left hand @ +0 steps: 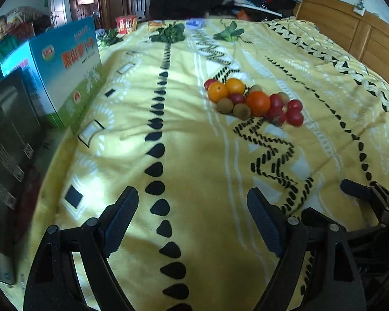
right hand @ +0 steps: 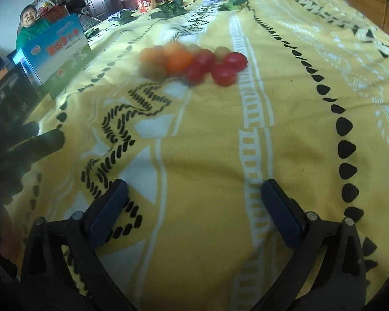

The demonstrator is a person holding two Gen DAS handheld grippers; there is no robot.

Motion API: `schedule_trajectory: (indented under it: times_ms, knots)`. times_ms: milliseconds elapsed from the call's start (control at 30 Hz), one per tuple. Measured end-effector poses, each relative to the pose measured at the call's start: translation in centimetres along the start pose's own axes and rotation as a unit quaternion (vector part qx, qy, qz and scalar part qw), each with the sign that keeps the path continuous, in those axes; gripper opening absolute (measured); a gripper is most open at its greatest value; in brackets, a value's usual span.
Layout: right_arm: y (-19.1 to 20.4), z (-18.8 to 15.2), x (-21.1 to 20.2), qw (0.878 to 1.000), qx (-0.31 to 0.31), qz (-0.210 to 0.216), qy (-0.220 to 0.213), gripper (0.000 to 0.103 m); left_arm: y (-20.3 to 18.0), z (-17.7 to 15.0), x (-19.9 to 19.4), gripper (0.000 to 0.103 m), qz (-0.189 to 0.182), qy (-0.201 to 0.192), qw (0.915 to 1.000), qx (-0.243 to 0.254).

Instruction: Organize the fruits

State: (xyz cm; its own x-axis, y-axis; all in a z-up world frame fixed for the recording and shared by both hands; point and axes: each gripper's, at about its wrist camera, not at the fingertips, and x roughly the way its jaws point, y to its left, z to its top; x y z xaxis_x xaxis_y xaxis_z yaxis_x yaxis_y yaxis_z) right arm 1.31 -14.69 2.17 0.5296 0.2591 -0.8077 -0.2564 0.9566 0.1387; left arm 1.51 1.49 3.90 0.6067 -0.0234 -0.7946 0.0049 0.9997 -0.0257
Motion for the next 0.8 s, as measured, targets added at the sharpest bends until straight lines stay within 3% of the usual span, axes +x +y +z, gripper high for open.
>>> schedule_trajectory:
  times_ms: [100,367,800]
  knots:
    - [-0.2,-0.3,0.0,1.0,-0.001,0.004,-0.007,0.103,0.1,-0.7,1.9,0.088,0.008,0.018,0.9997,-0.015]
    - [-0.2,-0.5,0.1,1.0,-0.001,0.002,-0.011,0.103,0.4,-1.5,3.1,0.1,0.023,0.01,0.9996,-0.016]
    - [0.2,-0.3,0.3,1.0,-0.008,-0.008,-0.008,0.103,0.5,-1.5,3.5,0.102,0.02,0.011,0.9996,-0.018]
